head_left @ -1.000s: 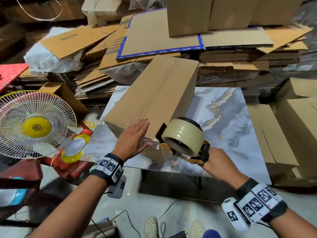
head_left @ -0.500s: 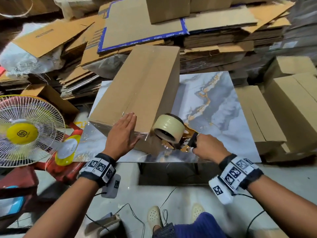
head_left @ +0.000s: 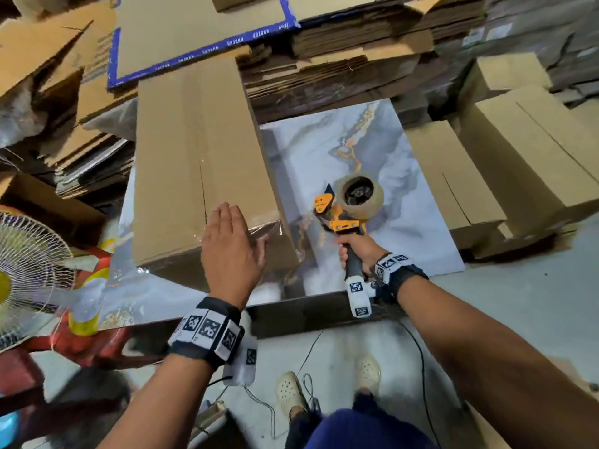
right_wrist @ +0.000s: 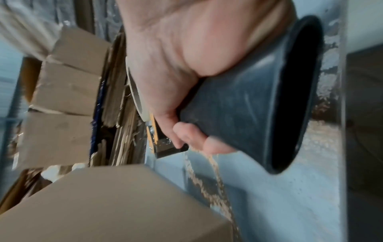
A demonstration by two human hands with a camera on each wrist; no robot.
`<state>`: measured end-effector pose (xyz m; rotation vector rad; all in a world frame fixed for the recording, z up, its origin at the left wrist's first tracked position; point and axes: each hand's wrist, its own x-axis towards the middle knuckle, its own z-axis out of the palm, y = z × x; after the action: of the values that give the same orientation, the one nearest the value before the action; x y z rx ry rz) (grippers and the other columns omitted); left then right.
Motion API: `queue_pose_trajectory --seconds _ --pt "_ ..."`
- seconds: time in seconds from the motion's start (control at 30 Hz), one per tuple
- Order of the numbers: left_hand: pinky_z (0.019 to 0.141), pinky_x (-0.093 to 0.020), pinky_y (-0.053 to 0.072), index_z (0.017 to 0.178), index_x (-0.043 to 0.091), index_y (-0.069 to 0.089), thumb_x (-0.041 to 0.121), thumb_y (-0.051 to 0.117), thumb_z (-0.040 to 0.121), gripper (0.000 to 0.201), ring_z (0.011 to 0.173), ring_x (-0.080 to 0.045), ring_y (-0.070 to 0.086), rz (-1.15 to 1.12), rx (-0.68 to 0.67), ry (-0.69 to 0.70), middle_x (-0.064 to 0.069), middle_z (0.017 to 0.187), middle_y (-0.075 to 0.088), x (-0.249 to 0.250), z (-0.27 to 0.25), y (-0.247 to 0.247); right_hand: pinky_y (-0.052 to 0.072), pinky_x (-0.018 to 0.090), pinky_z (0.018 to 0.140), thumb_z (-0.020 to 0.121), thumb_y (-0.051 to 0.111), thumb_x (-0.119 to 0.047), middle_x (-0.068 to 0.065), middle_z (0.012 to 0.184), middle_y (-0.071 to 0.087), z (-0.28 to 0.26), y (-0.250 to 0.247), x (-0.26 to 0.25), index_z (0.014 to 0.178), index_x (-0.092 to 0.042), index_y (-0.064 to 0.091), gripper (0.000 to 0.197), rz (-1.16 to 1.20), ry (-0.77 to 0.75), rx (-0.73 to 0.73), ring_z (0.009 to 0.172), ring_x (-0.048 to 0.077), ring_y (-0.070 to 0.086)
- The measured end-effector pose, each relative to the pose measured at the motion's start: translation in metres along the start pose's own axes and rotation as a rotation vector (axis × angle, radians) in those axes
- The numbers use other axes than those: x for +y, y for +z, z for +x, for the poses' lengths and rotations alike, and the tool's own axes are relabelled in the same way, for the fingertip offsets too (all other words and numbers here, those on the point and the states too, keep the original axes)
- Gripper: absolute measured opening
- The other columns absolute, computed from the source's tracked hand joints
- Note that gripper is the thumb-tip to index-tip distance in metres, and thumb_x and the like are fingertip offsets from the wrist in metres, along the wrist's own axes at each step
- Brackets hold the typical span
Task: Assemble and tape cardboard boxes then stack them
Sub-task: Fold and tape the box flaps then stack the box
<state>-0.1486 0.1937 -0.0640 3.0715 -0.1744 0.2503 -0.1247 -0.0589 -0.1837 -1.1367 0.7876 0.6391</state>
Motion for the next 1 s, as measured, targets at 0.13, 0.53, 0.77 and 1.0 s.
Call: queue_pose_trajectory --seconds 0.13,0.53,0.77,1.0 --pt "0.119 -0.050 0.029 0.152 -0.005 0.033 0.045 0.056 0.098 0.077 0.148 -0.041 0.032 0.003 0.003 0.012 -0.026 0.158 0.034 0.003 0.004 -0.001 0.045 0.024 0.041 0.097 0.058 -0.016 0.013 0.047 0.054 0.023 -0.009 -0.003 0.062 -0.005 0.050 0.038 0.004 -0.055 0.064 0.036 0.024 0.050" --pt "0.111 -0.022 0.024 0.154 0.010 0.036 0.069 0.057 0.089 0.090 0.133 -0.003 0.035 -0.688 -0.242 0.022 0.007 0.146 0.042 -0.023 0.022 -0.048 0.050 0.048 0.096 0.072 0.051 -0.065 0.013 0.104 0.067 -0.018 0.008 -0.024 0.092 -0.021 0.065 0.050 -0.436 -0.380 0.512 0.107 0.032 0.060" --pt "0.126 -0.045 0.014 0.160 0.010 0.025 0.069 0.027 0.092 0.090 0.155 -0.027 0.016 -0.420 -0.187 0.131 -0.013 0.166 0.022 -0.062 0.083 -0.031 0.027 0.041 0.122 0.108 0.032 -0.048 -0.001 0.155 0.038 -0.087 0.119 -0.068 0.150 -0.023 0.039 0.050 -0.064 -0.754 0.025 0.139 0.010 0.035" --pt "0.124 -0.044 0.012 0.160 0.013 0.019 0.060 0.027 0.099 0.077 0.155 -0.023 0.011 -0.290 -0.188 0.185 -0.010 0.168 0.018 -0.058 0.089 -0.010 0.008 0.027 0.121 0.102 0.011 -0.060 -0.012 0.168 0.010 -0.052 0.159 -0.065 0.161 -0.034 0.014 0.065 -0.003 -0.744 -0.178 0.152 0.003 0.009"
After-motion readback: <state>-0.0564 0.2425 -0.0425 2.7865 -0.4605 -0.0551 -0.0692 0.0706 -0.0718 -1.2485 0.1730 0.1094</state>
